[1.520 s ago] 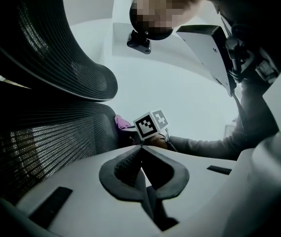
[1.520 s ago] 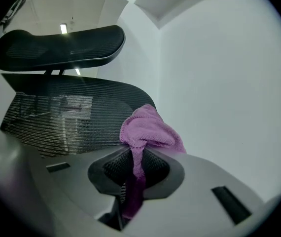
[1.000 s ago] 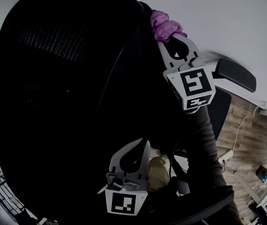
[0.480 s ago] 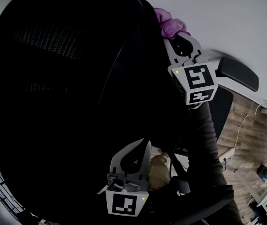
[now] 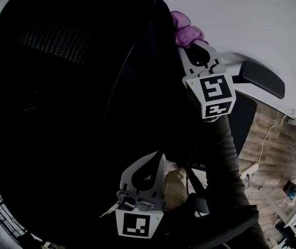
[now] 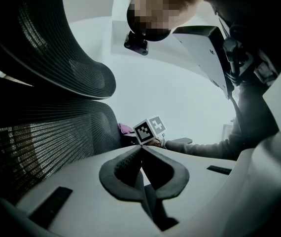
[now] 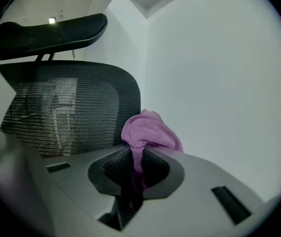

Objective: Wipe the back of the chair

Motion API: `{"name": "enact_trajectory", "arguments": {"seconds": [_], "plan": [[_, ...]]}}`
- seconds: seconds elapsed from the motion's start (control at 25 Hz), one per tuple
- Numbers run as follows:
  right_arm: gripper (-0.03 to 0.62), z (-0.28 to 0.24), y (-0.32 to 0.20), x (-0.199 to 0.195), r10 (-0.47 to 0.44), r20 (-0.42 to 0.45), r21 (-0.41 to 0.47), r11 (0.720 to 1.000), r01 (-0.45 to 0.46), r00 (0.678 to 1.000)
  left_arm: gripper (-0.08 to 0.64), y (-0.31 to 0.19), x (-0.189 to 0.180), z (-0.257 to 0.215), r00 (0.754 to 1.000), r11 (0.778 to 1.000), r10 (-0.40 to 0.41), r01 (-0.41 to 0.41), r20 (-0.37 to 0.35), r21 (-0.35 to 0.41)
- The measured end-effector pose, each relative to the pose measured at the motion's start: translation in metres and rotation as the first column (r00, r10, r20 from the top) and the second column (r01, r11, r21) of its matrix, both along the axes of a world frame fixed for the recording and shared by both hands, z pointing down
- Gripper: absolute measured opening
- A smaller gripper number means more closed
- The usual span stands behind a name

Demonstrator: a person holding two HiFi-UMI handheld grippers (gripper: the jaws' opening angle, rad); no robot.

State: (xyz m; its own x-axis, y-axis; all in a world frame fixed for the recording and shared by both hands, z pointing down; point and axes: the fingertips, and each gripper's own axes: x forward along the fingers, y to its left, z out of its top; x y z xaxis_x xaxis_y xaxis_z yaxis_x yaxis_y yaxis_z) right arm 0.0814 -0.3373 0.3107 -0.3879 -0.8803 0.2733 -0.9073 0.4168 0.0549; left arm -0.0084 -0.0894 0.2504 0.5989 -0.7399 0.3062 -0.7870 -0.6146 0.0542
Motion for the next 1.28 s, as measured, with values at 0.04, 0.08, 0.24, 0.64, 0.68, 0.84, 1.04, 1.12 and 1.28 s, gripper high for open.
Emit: {"name": "enact_trajectory", "arguments": {"seconds": [0.04,0.08,0.24,0.64,0.68,0.84,1.04,1.12,1.28], "plan": [[0.044,0.000,0.002,0.001,0.000,0.000,0.001,1.000,0.000,1.000,0.009,0.002,0.001,0.001,1.000,1.000,-0.002,0.002,0.000,-0.002],[0.044,0.000,0.004,0.001,-0.001,0.000,0.002,1.000,0.001,1.000,0.009,0.004,0.002,0.002,1.000,1.000,-0.005,0.005,0.001,-0.002],[0.044,0.002,0.013,-0.004,-0.009,0.003,0.004,1.000,0.009,1.000,0.009,0.012,-0.001,0.004,1.000,1.000,-0.013,0.013,0.008,0.000],[0.044,0.000,0.043,-0.022,-0.056,0.012,-0.001,0.998,0.056,0.998,0.009,0.031,-0.004,-0.004,0.999,0.999,-0.049,0.049,0.015,0.017],[0.044,0.000,0.046,-0.024,-0.062,0.014,-0.002,0.998,0.062,0.998,0.009,0.034,-0.003,-0.005,0.999,0.998,-0.053,0.052,0.015,0.017],[0.044,0.003,0.058,-0.029,-0.087,0.014,-0.005,0.996,0.087,0.996,0.009,0.043,0.001,-0.004,0.998,0.998,-0.063,0.063,0.014,0.019],[0.044,-0.001,0.072,-0.040,-0.120,0.016,-0.007,0.993,0.120,0.993,0.009,0.055,0.000,-0.011,0.997,0.997,-0.079,0.079,0.015,0.026],[0.044,-0.001,0.078,-0.042,-0.131,0.018,-0.009,0.991,0.131,0.991,0.009,0.059,0.002,-0.013,0.996,0.996,-0.084,0.083,0.016,0.031],[0.044,0.001,0.087,-0.047,-0.148,0.021,-0.014,0.989,0.149,0.989,0.009,0.065,0.003,-0.014,0.995,0.995,-0.095,0.094,0.019,0.038]]}}
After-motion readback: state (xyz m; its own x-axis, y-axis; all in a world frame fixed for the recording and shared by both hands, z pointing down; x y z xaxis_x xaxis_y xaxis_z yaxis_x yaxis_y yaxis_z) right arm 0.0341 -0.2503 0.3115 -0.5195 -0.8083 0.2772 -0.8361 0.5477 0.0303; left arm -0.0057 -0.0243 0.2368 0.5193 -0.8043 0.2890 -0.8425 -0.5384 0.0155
